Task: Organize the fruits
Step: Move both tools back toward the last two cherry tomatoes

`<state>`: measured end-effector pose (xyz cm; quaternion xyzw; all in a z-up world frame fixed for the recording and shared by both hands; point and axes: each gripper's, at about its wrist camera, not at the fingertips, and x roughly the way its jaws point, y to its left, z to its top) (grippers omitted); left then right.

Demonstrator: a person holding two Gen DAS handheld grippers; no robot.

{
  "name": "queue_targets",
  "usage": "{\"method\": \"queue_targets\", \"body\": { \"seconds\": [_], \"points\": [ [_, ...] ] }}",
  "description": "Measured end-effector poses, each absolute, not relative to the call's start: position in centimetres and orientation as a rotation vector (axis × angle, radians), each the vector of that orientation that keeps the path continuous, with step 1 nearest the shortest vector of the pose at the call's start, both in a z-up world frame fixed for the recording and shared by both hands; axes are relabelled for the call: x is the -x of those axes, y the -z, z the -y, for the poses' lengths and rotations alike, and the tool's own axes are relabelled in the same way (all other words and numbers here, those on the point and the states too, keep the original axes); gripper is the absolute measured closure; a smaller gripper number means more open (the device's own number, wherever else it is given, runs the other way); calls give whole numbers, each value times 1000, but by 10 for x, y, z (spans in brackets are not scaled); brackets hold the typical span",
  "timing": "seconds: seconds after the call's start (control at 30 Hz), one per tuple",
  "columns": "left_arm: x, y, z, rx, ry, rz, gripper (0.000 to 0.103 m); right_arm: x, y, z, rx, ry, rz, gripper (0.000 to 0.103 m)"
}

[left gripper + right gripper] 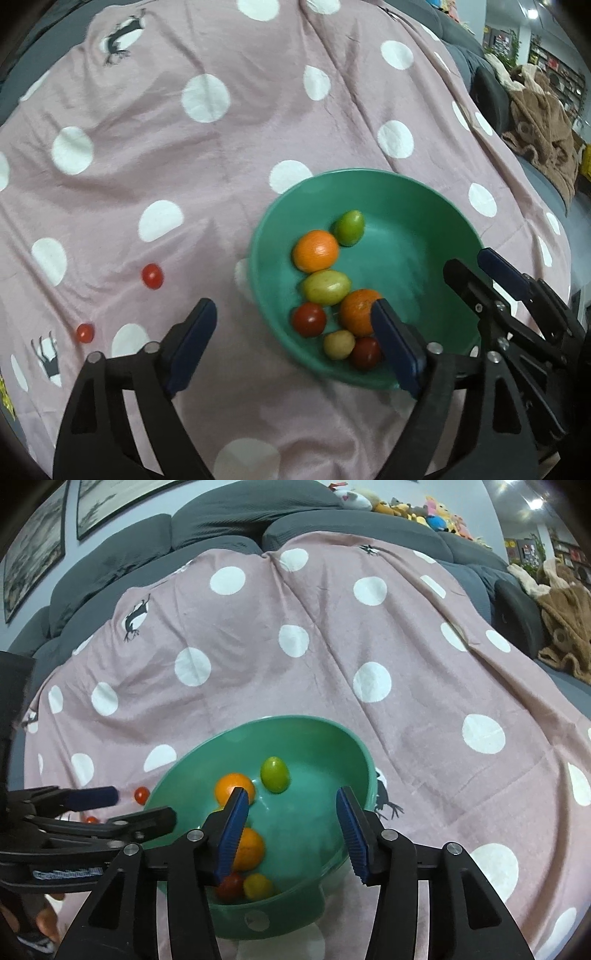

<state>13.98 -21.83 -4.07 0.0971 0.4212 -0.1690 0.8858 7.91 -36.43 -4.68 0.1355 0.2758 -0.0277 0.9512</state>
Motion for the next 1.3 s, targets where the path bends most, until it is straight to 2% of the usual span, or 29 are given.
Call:
{"method": "queue_targets", "body": {
  "seconds": [0.2,0.37,0.83,1.23,1.3],
  "points": [
    [-128,39,189,-187,276,-872,12,-77,47,355,-247,34,-537,52],
    [-124,53,157,-158,187,-925,9,-74,45,344,-222,14,-516,44],
    [-95,65,94,-16,102,-1006,7,-52,29,282,-144,-179,-453,44],
    [-78,80,4,160,9,-1012,8,-57,49,205,-119,-403,-656,44],
    [-79,82,-9,190,4,-1013,12,-63,50,198,-120,-421,-685,44]
  ]
}}
